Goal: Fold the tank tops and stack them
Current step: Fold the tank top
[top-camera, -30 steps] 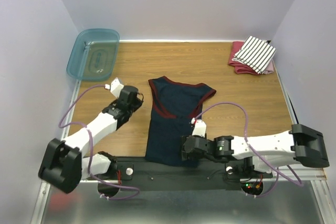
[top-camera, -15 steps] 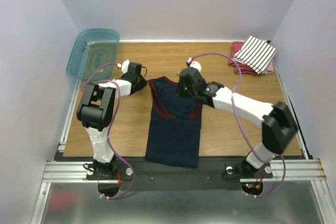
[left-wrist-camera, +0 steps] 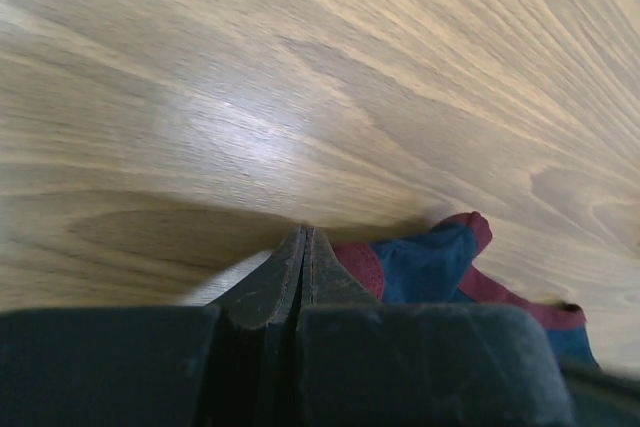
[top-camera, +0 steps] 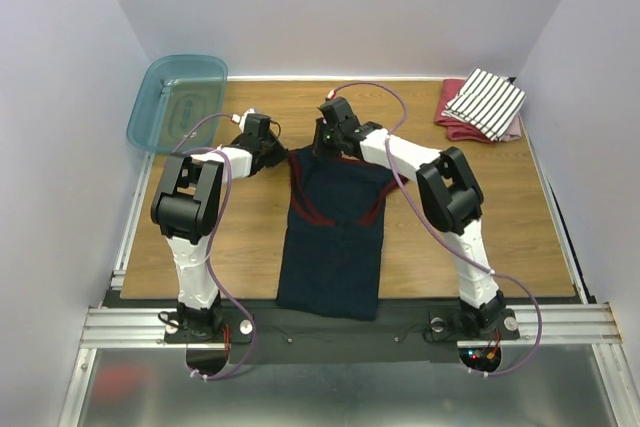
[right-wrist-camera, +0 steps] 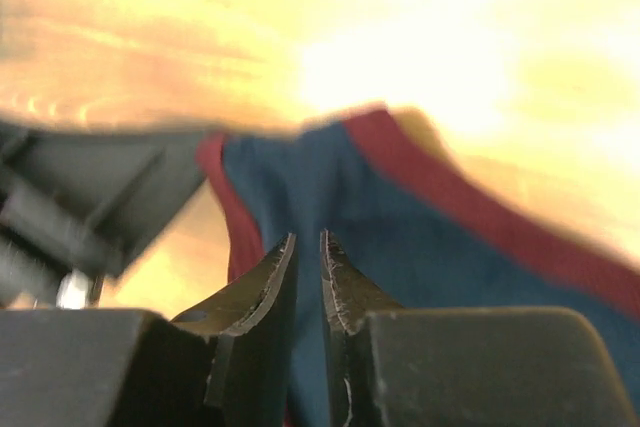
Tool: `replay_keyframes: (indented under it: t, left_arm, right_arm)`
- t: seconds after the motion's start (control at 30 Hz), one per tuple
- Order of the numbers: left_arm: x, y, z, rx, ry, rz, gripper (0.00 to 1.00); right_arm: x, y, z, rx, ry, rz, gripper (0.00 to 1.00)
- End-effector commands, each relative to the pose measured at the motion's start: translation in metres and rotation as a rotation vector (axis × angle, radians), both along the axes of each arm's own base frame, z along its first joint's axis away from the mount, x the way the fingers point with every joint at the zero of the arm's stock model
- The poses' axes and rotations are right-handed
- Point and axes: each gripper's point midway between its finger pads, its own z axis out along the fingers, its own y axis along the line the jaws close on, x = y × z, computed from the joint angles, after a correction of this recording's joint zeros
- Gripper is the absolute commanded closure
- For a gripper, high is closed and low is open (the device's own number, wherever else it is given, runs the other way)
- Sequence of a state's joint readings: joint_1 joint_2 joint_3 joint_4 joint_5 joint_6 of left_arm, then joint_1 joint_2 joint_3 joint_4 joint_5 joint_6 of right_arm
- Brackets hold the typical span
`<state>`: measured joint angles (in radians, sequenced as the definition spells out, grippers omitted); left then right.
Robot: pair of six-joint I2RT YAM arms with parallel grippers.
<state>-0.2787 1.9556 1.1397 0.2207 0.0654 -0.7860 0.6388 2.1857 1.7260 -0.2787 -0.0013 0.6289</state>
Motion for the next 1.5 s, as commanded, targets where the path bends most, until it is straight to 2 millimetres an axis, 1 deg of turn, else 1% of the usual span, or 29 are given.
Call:
replay_keyframes:
  t: [0.0,0.03,0.07,0.1,0.13,0.2,0.23,0.27,0.33,0.43,0.47,0.67,0.73,0.87,0.97,1.03,1.07,1.13,1.2,1.27,1.3,1.37,1.4,1.47]
  left_arm:
    - [0.009,-0.013,0.03,-0.065,-0.082,-0.053,0.99]
    - [0.008,-0.013,0.032,-0.071,-0.087,-0.055,0.99]
    - [0.008,-0.017,0.037,-0.085,-0.095,-0.07,0.99]
    - [0.008,-0.018,0.039,-0.093,-0.101,-0.076,0.99]
    - [0.009,-0.02,0.042,-0.1,-0.107,-0.083,0.99]
    - [0.007,-0.023,0.044,-0.115,-0.107,-0.095,1.0]
    - [0.006,-0.024,0.044,-0.119,-0.111,-0.098,1.0]
    - [0.006,-0.024,0.048,-0.124,-0.117,-0.1,1.0]
    - [0.004,-0.026,0.048,-0.13,-0.123,-0.109,1.0]
    - [0.001,-0.035,0.05,-0.151,-0.135,-0.135,1.0]
    - [0.0,-0.038,0.051,-0.156,-0.136,-0.145,1.0]
    - [-0.009,-0.057,0.057,-0.174,-0.146,-0.18,1.0]
    - [-0.011,-0.06,0.06,-0.175,-0.153,-0.183,1.0]
    - [-0.014,-0.065,0.068,-0.183,-0.168,-0.186,1.0]
    - [-0.017,-0.07,0.069,-0.18,-0.17,-0.194,1.0]
    - [-0.017,-0.072,0.065,-0.177,-0.163,-0.198,1.0]
    - [-0.016,-0.072,0.057,-0.175,-0.146,-0.197,1.0]
    - [-0.016,-0.071,0.048,-0.169,-0.13,-0.19,1.0]
    - [-0.016,-0.069,0.034,-0.154,-0.105,-0.177,1.0]
    - [-0.015,-0.069,0.028,-0.146,-0.098,-0.177,1.0]
    - [-0.015,-0.069,0.022,-0.141,-0.087,-0.177,1.0]
    - [-0.012,-0.071,0.019,-0.14,-0.086,-0.183,1.0]
    - [-0.01,-0.075,0.026,-0.146,-0.106,-0.204,1.0]
    - [-0.009,-0.076,0.034,-0.148,-0.126,-0.216,1.0]
  right_arm:
    - [0.025,0.027,0.011,0.112,-0.016,0.034,0.8]
    - [0.028,0.029,0.007,0.115,-0.009,0.038,0.8]
    - [0.03,0.031,-0.009,0.109,0.013,0.037,0.81]
    - [0.035,0.035,-0.005,0.122,0.002,0.036,0.81]
    - [0.038,0.035,-0.007,0.124,0.003,0.031,0.8]
    - [0.042,0.035,-0.017,0.121,0.017,0.016,0.81]
    - [0.045,0.037,-0.016,0.128,0.011,0.013,0.81]
    - [0.046,0.038,-0.019,0.133,0.016,0.015,0.81]
    - [0.048,0.042,-0.023,0.148,0.029,0.025,0.81]
    - [0.048,0.047,-0.028,0.166,0.043,0.04,0.8]
    - [0.048,0.05,-0.028,0.177,0.044,0.048,0.8]
    - [0.052,0.05,-0.03,0.225,0.064,0.064,0.78]
    - [0.053,0.05,-0.033,0.238,0.072,0.065,0.78]
    - [0.054,0.049,-0.031,0.276,0.082,0.079,0.74]
    - [0.055,0.049,-0.027,0.313,0.086,0.082,0.71]
    - [0.058,0.048,-0.024,0.332,0.089,0.083,0.71]
    - [0.058,0.048,-0.024,0.34,0.094,0.088,0.71]
    - [0.059,0.047,-0.022,0.347,0.094,0.081,0.71]
    - [0.06,0.047,-0.016,0.351,0.084,0.08,0.7]
    - [0.062,0.046,-0.012,0.351,0.074,0.074,0.7]
    - [0.063,0.045,-0.013,0.35,0.072,0.068,0.7]
    - [0.065,0.042,-0.008,0.355,0.066,0.061,0.68]
    - [0.065,0.04,-0.007,0.356,0.066,0.057,0.68]
    - [0.066,0.039,-0.002,0.356,0.056,0.059,0.66]
